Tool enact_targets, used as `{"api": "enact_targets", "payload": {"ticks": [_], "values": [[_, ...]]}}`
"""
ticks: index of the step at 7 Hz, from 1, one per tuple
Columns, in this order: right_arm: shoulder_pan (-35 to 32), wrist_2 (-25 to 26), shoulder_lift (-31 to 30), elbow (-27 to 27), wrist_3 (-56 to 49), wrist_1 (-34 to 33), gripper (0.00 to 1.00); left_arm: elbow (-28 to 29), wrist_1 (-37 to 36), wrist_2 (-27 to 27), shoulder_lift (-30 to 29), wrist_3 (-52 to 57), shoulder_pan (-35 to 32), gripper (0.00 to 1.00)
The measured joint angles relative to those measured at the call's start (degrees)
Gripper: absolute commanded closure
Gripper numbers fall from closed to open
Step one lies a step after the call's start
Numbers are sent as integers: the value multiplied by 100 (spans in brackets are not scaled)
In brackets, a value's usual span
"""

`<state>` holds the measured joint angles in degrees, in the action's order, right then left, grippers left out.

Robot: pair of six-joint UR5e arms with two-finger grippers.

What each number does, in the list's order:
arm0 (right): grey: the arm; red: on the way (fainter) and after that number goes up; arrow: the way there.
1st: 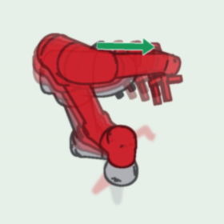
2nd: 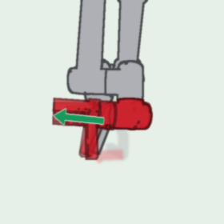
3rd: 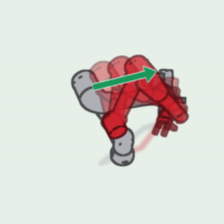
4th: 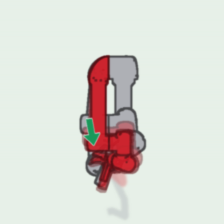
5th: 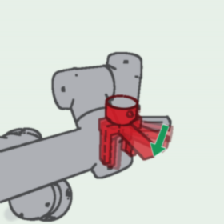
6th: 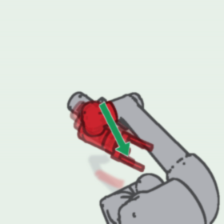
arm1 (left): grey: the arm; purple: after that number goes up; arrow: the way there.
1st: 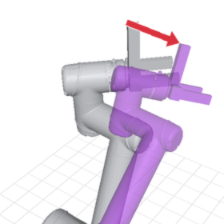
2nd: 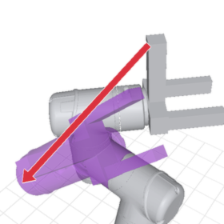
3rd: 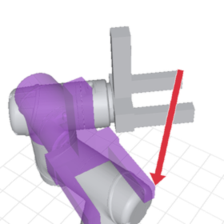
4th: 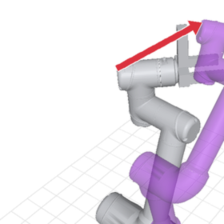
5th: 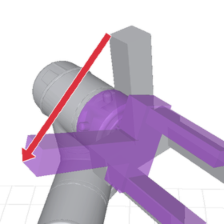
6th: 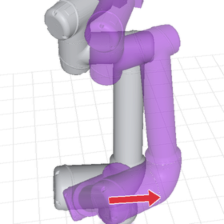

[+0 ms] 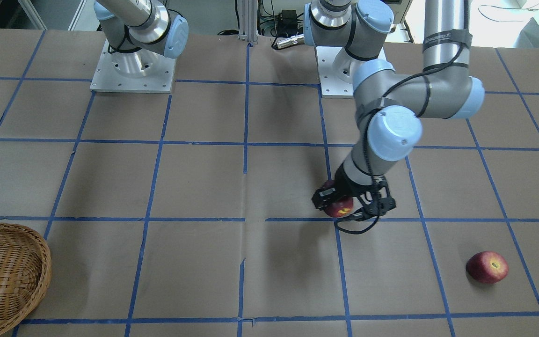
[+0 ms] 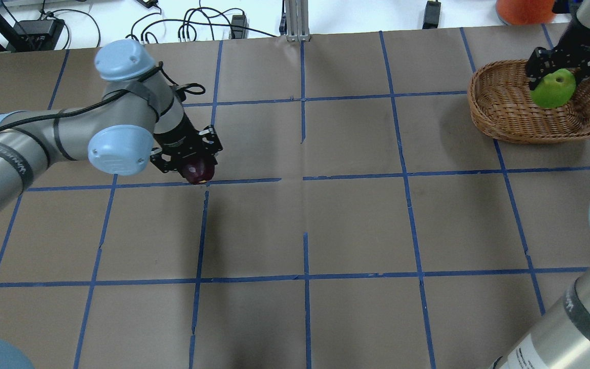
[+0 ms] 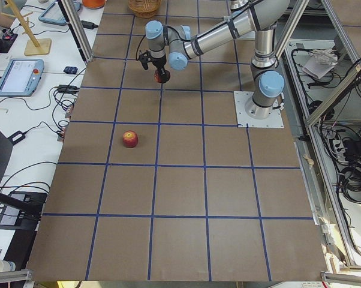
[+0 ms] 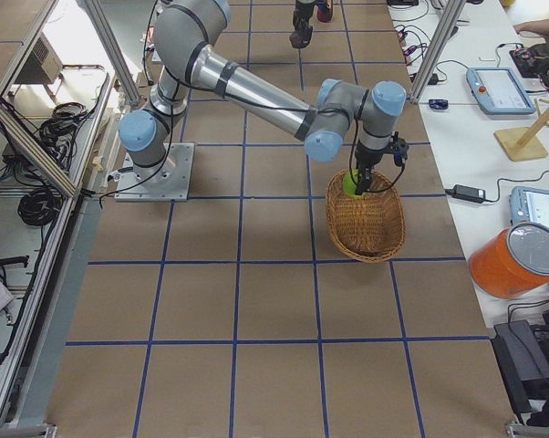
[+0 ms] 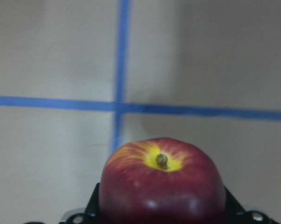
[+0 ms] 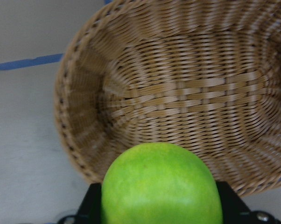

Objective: Put all apples into basket
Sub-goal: 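Set the purple apple at center and open left gripper while right releases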

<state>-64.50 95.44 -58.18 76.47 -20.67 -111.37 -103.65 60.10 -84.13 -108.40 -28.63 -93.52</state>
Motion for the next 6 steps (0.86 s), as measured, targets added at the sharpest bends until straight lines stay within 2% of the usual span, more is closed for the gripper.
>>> {"api": "enact_targets", "payload": {"ticks": [1,2,3,6], "values": [[240,44,247,-3,-423,-427,99,106,-467,396,-263,-1128,-572,71],[371,93,414,-4,-621,-704,59,161,-1050,639,-573,-1864,-1007,45],[453,122,518,-3,-694,-872,1,187,-1422,721,-833,-2174,-1292,0],[578,113,665,-27,-737,-1108,0,255,-1566,719,-992,-1967,-1486,0]]}}
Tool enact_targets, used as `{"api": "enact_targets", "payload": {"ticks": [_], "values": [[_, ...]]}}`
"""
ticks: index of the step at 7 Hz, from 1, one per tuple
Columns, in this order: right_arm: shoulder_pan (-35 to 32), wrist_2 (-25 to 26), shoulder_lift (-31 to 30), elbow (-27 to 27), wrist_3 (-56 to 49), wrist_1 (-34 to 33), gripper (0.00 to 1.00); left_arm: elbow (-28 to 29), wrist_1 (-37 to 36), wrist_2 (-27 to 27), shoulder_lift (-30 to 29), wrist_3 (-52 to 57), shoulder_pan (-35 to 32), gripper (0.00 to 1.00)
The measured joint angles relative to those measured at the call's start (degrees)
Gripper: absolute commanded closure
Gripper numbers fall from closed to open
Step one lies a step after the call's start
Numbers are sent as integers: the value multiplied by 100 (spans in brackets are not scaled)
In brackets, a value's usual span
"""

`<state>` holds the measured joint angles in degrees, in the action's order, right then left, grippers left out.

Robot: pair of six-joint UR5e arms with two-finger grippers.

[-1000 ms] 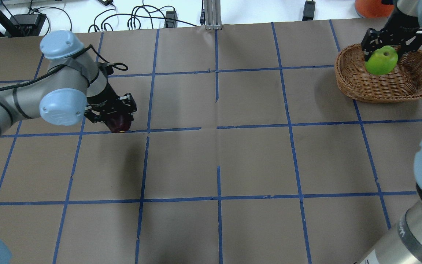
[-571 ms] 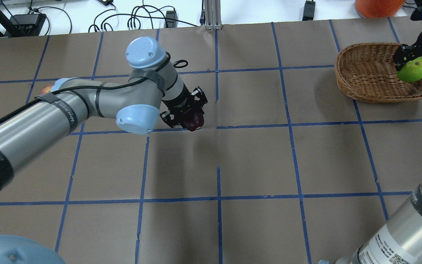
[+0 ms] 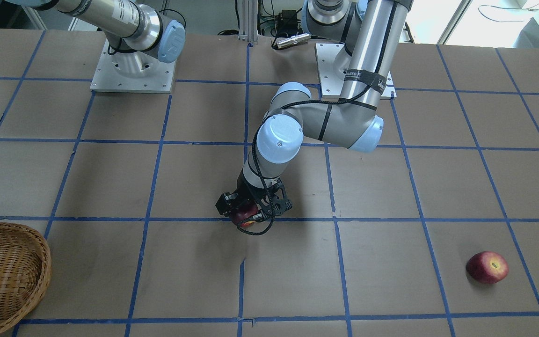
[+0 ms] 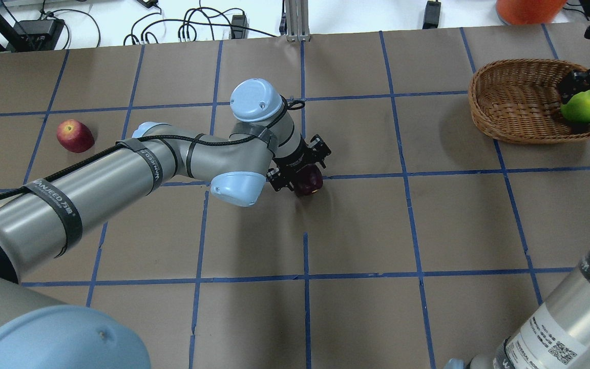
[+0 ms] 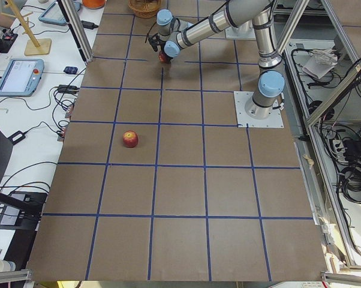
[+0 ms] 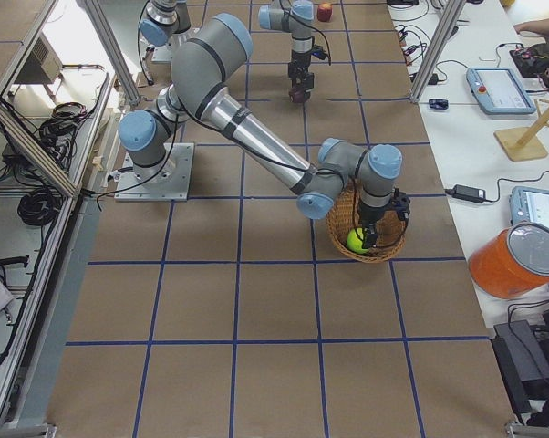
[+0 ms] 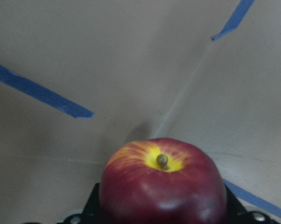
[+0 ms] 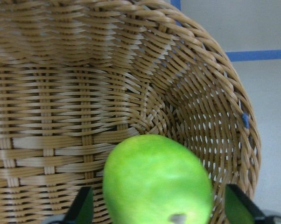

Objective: Put all apples into basket
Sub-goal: 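Set the purple apple at center and open left gripper while right releases, then grasp the purple apple with right gripper while left grasps the red apple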

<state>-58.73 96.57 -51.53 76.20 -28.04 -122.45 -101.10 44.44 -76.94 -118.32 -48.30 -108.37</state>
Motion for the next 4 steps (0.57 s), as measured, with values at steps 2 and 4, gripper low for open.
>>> {"api": "enact_targets", "payload": {"ticks": [2,4], "values": [[-220,-39,-359,6,3,446,0,462,942,-51,300,398,211,0],[-1062,-173,-1009,65,286,1675,0,1354,2794,-636,630,1957,842,0]]}}
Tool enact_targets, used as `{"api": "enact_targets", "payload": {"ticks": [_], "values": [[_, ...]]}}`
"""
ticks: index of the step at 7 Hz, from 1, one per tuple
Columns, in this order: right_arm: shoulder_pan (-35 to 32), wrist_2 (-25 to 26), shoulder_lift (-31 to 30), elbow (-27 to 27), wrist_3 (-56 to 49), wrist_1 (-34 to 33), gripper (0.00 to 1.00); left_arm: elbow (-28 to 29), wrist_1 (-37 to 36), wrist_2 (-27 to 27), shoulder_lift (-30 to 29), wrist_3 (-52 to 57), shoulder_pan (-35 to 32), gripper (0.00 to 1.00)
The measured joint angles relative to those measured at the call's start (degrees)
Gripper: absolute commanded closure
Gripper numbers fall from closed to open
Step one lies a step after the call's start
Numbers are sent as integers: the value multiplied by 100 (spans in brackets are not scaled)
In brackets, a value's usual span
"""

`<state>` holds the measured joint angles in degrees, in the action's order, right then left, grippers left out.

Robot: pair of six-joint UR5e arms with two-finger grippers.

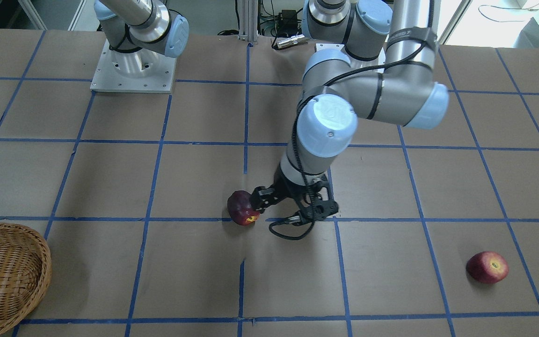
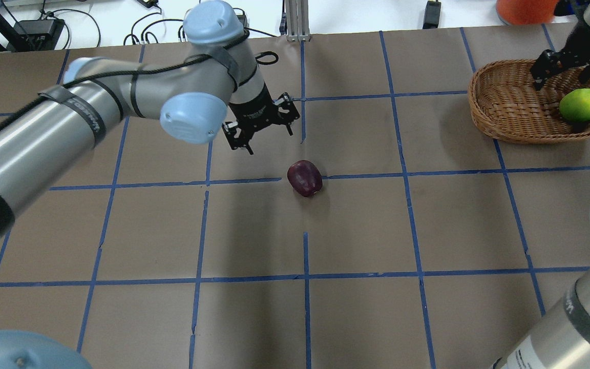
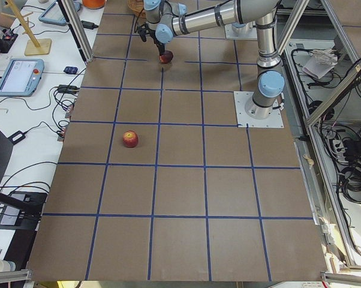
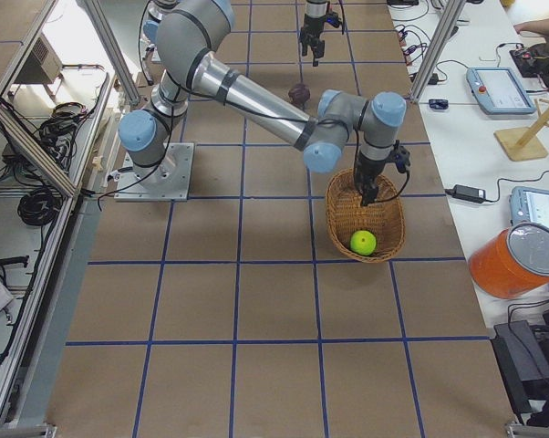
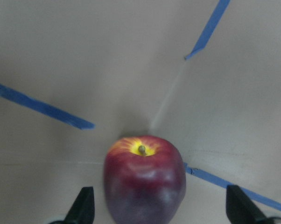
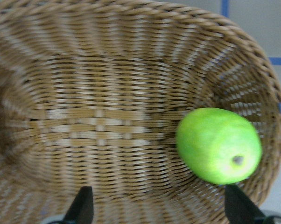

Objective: Put all apples into basket
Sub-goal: 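Grasp the purple apple with right gripper while left grasps the red apple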

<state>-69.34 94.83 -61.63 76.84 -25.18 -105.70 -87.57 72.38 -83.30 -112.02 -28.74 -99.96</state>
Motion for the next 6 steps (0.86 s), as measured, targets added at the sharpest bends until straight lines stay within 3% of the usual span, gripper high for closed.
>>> {"api": "enact_targets", "payload": {"ticks": [1,3,4,6], "values": [[-457,-293,-211,27,267,556,0,269,508,-383,117,1153,508,0],[-1539,-788,-397,166,722,1063,0,544,684,-899,138,3608,1767,0],[-2173,-866,-412,329,812,998,0,604,518,-953,23,4806,2395,0],[-3243,-902,-373,775,1110,255,0,584,-353,-942,-408,6491,3232,0]]}}
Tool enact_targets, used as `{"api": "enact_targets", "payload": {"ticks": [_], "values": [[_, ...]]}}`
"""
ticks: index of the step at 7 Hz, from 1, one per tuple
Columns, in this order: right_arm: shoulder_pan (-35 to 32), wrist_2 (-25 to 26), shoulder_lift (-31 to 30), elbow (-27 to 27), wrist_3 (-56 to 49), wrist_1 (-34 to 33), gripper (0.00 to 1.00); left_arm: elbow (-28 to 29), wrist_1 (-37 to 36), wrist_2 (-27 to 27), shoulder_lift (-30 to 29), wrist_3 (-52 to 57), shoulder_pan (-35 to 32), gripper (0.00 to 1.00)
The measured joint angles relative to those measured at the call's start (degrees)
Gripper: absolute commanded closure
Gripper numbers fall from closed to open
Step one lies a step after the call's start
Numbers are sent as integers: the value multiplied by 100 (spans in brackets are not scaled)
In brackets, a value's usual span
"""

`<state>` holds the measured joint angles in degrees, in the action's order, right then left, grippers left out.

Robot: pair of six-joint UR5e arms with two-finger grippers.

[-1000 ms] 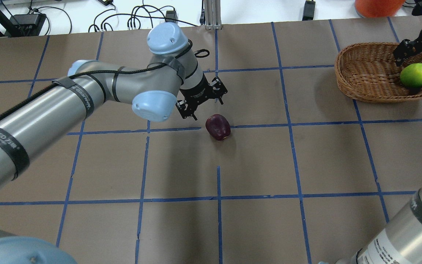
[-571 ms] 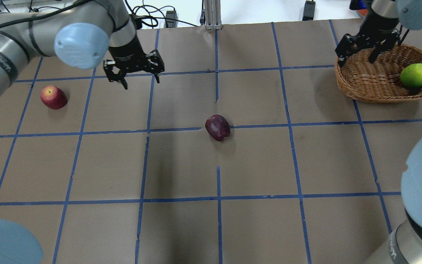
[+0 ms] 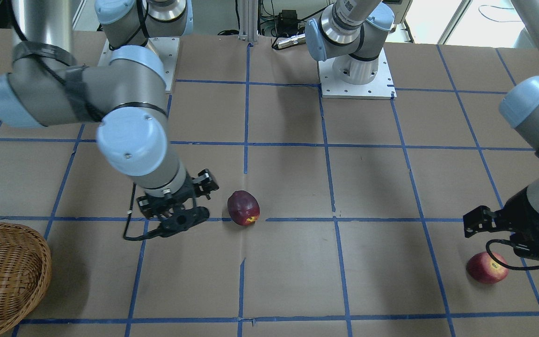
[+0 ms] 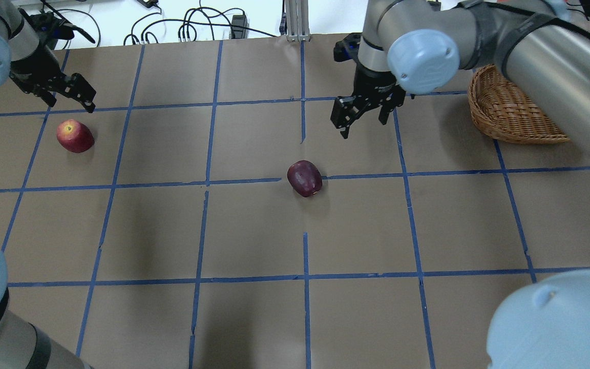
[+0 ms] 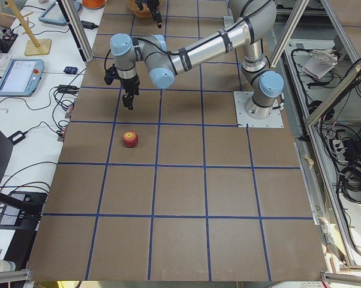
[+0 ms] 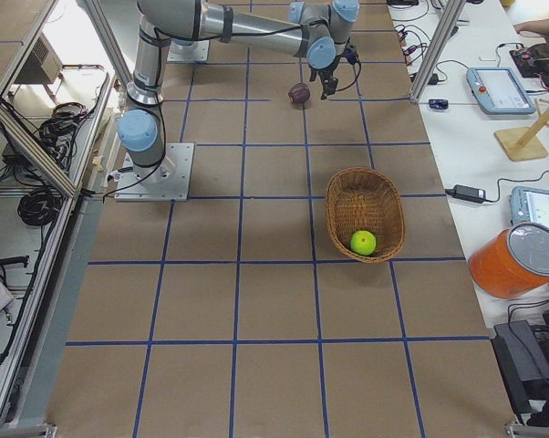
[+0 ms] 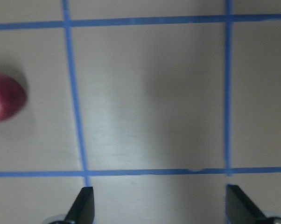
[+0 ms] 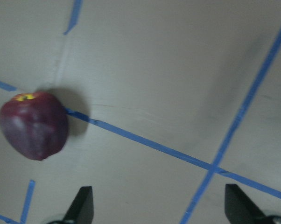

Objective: Put all apples into basket
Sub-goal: 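Grasp the purple apple with right gripper while left grasps the red apple, then carry purple apple to basket with right while left carries red apple to center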

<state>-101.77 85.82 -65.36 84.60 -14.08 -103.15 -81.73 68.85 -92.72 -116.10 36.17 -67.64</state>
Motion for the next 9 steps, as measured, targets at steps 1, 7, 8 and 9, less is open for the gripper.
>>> {"api": "enact_targets", "payload": {"ticks": [1,7,8,9], "values": [[-380,5,69,318,135,-555,0,-13,-560,8,-331,485,192,0],[-781,-363,315,1065,399,-1686,0,32,-1351,8,-1413,1006,458,67],[-783,-389,435,1066,398,-1848,0,27,-1323,18,-1398,941,459,67],[-783,-401,580,1073,401,-2102,23,12,-1158,28,-1298,723,430,67]]}}
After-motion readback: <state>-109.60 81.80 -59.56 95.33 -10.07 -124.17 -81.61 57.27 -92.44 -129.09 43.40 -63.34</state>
